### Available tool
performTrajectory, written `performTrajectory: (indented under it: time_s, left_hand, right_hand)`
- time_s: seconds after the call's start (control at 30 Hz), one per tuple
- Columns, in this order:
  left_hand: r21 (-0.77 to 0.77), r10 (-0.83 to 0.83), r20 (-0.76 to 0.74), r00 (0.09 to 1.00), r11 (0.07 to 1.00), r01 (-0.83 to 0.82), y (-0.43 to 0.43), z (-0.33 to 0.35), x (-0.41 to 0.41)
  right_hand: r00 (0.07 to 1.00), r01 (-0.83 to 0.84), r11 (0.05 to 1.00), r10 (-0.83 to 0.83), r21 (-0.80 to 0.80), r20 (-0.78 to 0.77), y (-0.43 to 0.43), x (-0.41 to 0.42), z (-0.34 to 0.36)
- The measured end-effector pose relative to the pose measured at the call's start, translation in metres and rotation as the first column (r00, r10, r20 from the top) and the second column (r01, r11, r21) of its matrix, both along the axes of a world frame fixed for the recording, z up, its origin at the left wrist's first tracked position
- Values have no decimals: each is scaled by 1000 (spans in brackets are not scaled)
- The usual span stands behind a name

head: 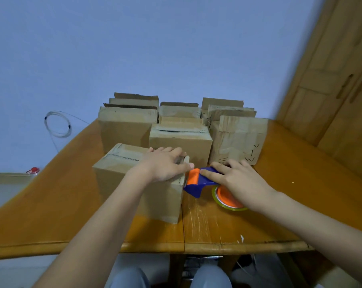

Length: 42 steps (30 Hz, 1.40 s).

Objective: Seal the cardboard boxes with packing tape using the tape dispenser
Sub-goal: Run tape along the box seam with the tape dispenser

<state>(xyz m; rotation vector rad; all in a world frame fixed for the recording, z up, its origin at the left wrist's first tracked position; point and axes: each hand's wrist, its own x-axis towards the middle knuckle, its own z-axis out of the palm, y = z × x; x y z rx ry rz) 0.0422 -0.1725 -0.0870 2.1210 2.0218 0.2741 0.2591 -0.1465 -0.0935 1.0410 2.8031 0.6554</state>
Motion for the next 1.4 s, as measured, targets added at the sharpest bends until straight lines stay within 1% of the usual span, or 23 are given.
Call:
performTrajectory:
  time_s: [0.07,0.13,0.2,0.23,0.27,0.3,0.37,0.43,0.5,0.57,0.67,0.7,0.77,0.83,0.87,0.9,0.97,1.03,1.1,1.2,1.3,1.4]
  left_hand:
    - [18,16,-21,1000,1000,-15,0,-3,2]
    - [48,18,12,1000,999,-18,2,-5,1]
    - [59,17,34,999,998,-19,3,-7,-1]
    - [58,16,38,999,998,-19,3,-9,-3]
    - [55,9,35,999,998,-11,4,-10,-3]
    - [47,1,28,1000,999,-2,4,-9,-4]
    - [41,1,34,999,999,-2,4,-9,-5]
    - [38,-3,83,997,999,0,6,-8,-6]
    - [-2,-33,138,990,999,33,6,-6,-9]
    - [-81,-81,157,984,992,95,5,1,-15]
    - [-190,-150,134,980,966,174,0,16,-21]
    - [-190,-174,136,975,962,198,-1,18,-22]
    - [-98,-242,143,960,961,257,1,20,-23]
    - [35,-332,55,942,943,330,4,20,-20]
    - [58,-388,-18,922,920,388,7,20,-17]
    - [36,-439,-94,894,896,444,9,20,-12]
    - [-75,-501,-235,833,864,498,16,17,-5]
    - [-173,-534,-311,786,845,505,21,9,0]
    - [-177,-538,-294,790,843,508,23,4,-1]
    - [-126,-540,-246,805,841,526,26,0,-4]
    - [-115,-508,-226,831,861,495,28,-2,-2]
    - [-78,-482,-158,862,876,476,25,-2,-1]
  right_hand:
    - [999,-9,999,8,40,38,1,-2,5]
    - [997,-46,997,42,63,69,1,-4,8]
    - [971,-139,989,125,56,202,-5,-8,-5]
    - [955,-154,988,141,29,262,-9,-9,-16]
    - [957,-123,992,118,2,266,-11,-8,-24]
    - [971,-66,998,66,-8,228,-10,-6,-27]
    - [994,43,999,-44,13,102,-3,2,-23]
    - [993,119,992,-119,34,1,3,14,-17]
    - [981,177,984,-177,-8,-85,5,25,-17]
    - [961,213,974,-222,-72,-165,2,33,-20]
    - [909,234,960,-273,-156,-316,1,46,-23]
    - [890,233,956,-283,-177,-358,0,50,-24]
    - [857,230,951,-299,-207,-420,-3,55,-27]
    - [834,223,951,-300,-214,-463,-5,59,-28]
    - [825,217,952,-297,-216,-480,-6,60,-28]
    - [818,209,953,-294,-220,-495,-6,60,-27]
    - [803,191,955,-285,-227,-524,-7,60,-28]
    - [797,168,959,-269,-230,-541,-8,60,-30]
    - [792,139,961,-253,-239,-556,-10,61,-32]
    - [778,117,962,-242,-246,-580,-12,65,-36]
    - [764,120,959,-255,-258,-593,-13,70,-38]
    - [755,129,957,-264,-259,-600,-15,74,-38]
